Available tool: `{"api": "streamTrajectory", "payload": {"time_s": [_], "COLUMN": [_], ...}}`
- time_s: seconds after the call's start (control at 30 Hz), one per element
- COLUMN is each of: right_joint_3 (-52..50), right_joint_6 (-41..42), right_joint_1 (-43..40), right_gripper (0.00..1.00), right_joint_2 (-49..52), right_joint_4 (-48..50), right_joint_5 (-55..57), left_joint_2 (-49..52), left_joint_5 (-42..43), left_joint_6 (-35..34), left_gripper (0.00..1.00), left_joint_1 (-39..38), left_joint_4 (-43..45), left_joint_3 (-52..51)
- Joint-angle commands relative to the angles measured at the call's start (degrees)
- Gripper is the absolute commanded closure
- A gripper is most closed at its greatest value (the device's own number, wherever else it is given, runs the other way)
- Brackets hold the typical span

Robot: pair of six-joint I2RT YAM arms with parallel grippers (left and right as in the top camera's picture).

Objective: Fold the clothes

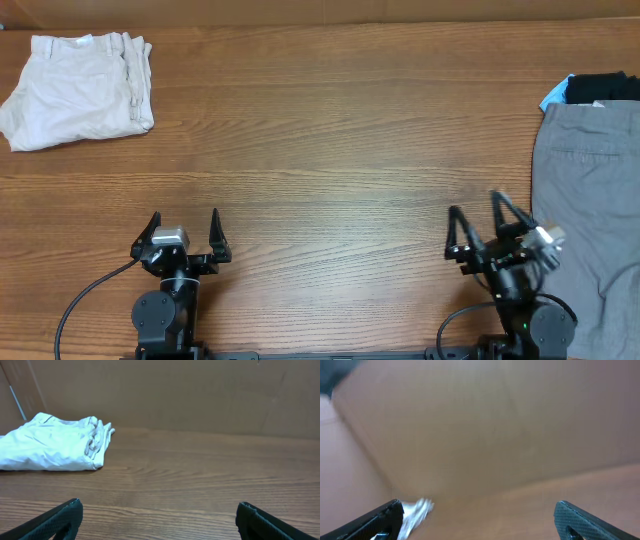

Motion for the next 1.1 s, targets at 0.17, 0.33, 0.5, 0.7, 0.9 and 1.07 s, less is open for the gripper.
{"api": "streamTrajectory", "payload": {"time_s": [0.17, 0.33, 0.5, 0.7, 0.9, 1.07], "right_joint_3": [7.5, 20.6, 46.1, 74.6, 88.0, 88.3], "right_joint_6": [-12.5, -21.6, -23.9, -23.8, -24.8, -25.7], "right_joint_1": [0.3, 0.1, -4.2, -7.9, -8.6, -10.7], "right_gripper": [0.00, 0.00, 0.00, 0.00, 0.00, 0.00], "right_joint_2": [10.0, 28.2, 58.8, 87.1, 103.1, 112.4], "right_joint_4": [7.4, 6.5, -6.0, -28.8, -36.8, -36.7], "right_joint_5": [19.4, 24.3, 28.3, 28.8, 33.9, 39.5], "left_joint_2": [-0.6, -0.6, -0.6, -0.6, -0.6, -0.6], "left_joint_5": [0.8, 0.8, 0.8, 0.8, 0.8, 0.8], "left_joint_6": [0.9, 0.9, 0.9, 0.9, 0.9, 0.9], "left_gripper": [0.00, 0.00, 0.00, 0.00, 0.00, 0.00], "left_joint_1": [0.3, 0.3, 0.3, 0.3, 0.3, 0.3], "left_joint_4": [0.0, 0.0, 0.0, 0.0, 0.0, 0.0], "left_joint_3": [-0.2, -0.2, -0.2, -0.2, -0.2, -0.2]}}
